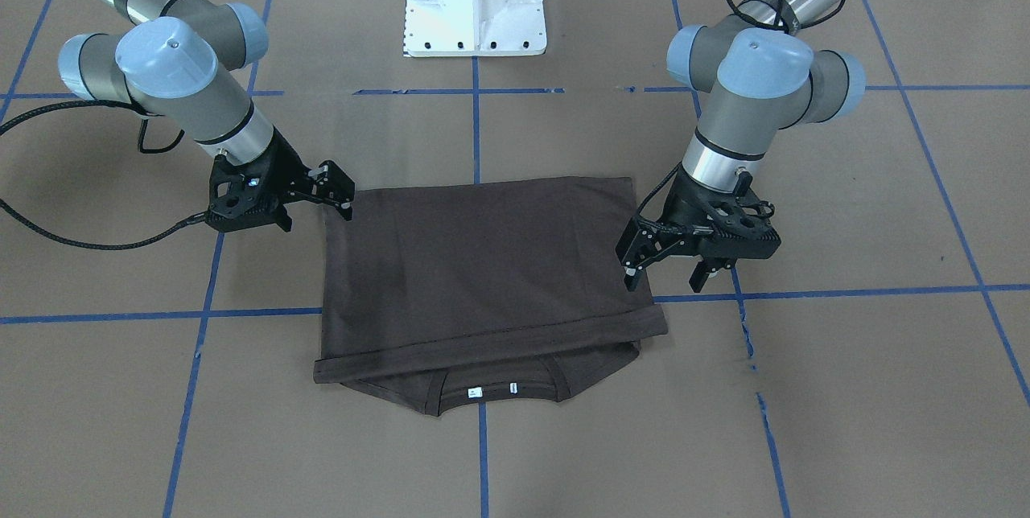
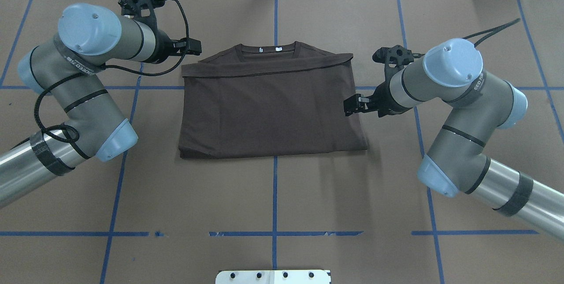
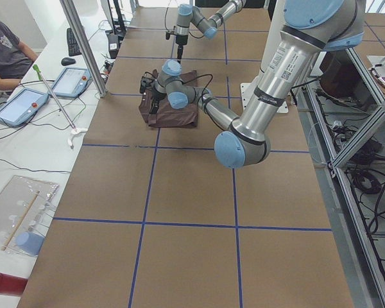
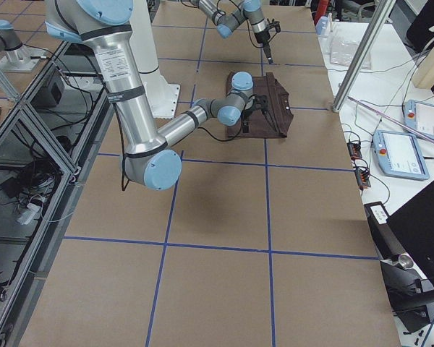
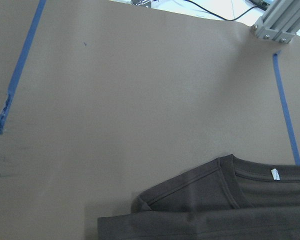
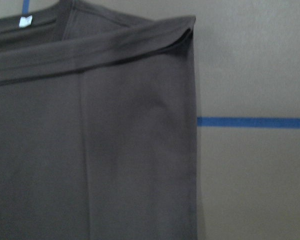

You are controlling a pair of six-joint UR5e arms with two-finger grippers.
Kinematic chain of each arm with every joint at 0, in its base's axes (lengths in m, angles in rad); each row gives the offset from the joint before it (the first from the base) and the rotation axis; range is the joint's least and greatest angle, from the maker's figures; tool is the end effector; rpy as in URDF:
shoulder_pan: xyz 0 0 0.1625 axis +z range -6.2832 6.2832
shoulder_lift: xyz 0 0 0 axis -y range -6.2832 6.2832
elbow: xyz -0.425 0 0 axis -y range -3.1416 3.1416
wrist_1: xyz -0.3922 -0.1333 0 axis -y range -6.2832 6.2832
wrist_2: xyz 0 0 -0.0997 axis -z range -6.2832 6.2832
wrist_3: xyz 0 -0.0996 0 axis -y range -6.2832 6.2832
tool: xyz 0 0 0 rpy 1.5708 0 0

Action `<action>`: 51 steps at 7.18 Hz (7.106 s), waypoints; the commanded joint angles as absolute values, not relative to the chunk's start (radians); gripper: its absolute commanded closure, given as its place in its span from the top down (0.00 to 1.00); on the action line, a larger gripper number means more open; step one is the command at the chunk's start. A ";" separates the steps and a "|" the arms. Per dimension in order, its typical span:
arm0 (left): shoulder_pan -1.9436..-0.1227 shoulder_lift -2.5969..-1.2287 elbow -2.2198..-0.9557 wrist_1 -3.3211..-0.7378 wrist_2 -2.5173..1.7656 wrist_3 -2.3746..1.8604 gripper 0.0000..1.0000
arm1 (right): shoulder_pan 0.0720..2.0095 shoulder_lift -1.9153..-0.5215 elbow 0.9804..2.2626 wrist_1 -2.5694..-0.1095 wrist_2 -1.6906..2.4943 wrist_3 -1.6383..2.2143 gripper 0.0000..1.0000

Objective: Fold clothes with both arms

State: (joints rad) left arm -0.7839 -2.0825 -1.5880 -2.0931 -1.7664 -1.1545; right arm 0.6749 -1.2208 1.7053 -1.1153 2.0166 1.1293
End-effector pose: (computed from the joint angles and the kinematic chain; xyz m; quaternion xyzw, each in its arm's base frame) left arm 0.4018 -0.5615 0.2971 0.2123 0.4598 -0.1092 0.8553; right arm -0.4309 -0.4605 0.3515 0.0668 -0.4790 0.0018 0.8753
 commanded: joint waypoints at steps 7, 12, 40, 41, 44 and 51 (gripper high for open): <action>-0.785 -2.066 -1.646 -2.095 -1.769 -1.150 1.00 | 0.612 -1.221 1.658 -1.121 1.988 1.126 0.00; -0.787 -2.068 -1.695 -2.088 -1.787 -1.151 1.00 | 0.517 -1.582 2.019 -1.121 2.011 1.132 0.00; -0.712 -2.219 -1.367 -2.062 -1.628 -1.441 0.00 | 0.522 -1.586 2.125 -1.054 1.861 1.287 1.00; -0.713 -2.344 -1.194 -2.130 -1.628 -1.439 0.00 | 0.526 -1.588 2.125 -1.052 1.861 1.287 1.00; -0.713 -2.468 -0.996 -2.288 -1.554 -1.419 0.00 | 0.532 -1.588 2.123 -1.054 1.861 1.287 1.00; -0.797 -2.533 -0.877 -2.395 -1.561 -1.253 1.00 | 0.541 -1.566 2.109 -1.068 1.856 1.287 1.00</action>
State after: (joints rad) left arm -0.7573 -2.5483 -0.8448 -2.4119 -1.5271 -1.2846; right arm 0.5399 -1.5820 2.1200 -1.0620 1.8590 1.2870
